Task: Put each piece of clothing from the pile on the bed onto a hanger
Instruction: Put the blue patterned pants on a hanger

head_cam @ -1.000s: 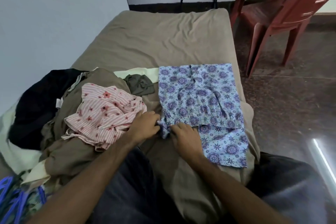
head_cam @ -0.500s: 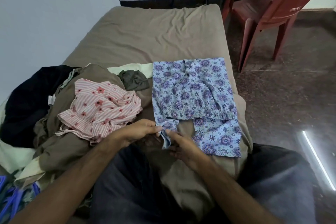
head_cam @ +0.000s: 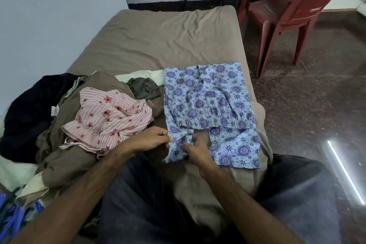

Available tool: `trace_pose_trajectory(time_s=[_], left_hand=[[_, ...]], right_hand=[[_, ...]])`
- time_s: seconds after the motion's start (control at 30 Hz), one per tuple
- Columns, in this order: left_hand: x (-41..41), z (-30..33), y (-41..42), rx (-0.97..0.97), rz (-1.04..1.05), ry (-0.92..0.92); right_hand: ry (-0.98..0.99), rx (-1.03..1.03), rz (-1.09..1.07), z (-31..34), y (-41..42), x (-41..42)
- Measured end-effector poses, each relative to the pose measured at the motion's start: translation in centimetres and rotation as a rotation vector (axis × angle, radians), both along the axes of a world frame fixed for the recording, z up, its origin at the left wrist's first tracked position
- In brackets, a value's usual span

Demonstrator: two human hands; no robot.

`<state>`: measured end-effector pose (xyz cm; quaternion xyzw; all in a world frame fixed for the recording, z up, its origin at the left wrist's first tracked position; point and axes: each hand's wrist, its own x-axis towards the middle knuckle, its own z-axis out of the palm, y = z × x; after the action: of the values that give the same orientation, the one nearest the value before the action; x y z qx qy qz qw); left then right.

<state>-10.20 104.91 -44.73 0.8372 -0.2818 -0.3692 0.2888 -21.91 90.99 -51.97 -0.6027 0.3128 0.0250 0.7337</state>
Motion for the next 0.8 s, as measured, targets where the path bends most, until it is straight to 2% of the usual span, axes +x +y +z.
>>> trace_pose_trajectory(time_s=[0.07,0.13,0.17,0.27,0.37,0.43,0.5,0.57,0.7,0.8], left_hand=[[0.8,0.1,0.9,0.119,-0.042,-0.172],[1.5,-0.1,1.9,0.336,-0.160,-0.435],[1.5,-0.3,2.1,0.426,-0.223,-0.522],[0.4,-1.5,1.8,0.612,-0.367,-0.587],[-0.7,-1.7,0.5,0.749,-0.482,-0.868],[-1.2,-1.1,-0.8,0.663,-0.501,-0.983],[-2.2,-1.0,-2.2,0.432,-0.522,-0.885],[-4.1,-1.6,-3.9,0.260,-0.562,-0.771],[-6.9,-4.3,-7.3,0.231,-0.605,-0.793],[-7.9,-5.8,-9.0,0.237,-0.512,-0.725]], right_hand=[[0.000,-0.188,-0.003,-0.2,-0.5,-1.1],[-0.051,-0.330,0.031,-0.1,-1.1,-2.7],[-0.062,-0.351,0.080,-0.1,-1.4,-3.7],[0.045,-0.319,0.371,0.2,-2.0,-5.9],[0.143,-0.420,0.588,0.5,-3.5,-6.8],[0.072,-0.636,0.636,1.6,-5.3,-7.2],[0.025,-0.889,0.594,2.8,-7.4,-7.9],[0.073,-1.155,0.588,3.0,-9.3,-8.7],[0.159,-1.627,0.724,-0.2,-10.7,-10.2],[-0.018,-1.762,0.655,-1.4,-11.5,-9.7]])
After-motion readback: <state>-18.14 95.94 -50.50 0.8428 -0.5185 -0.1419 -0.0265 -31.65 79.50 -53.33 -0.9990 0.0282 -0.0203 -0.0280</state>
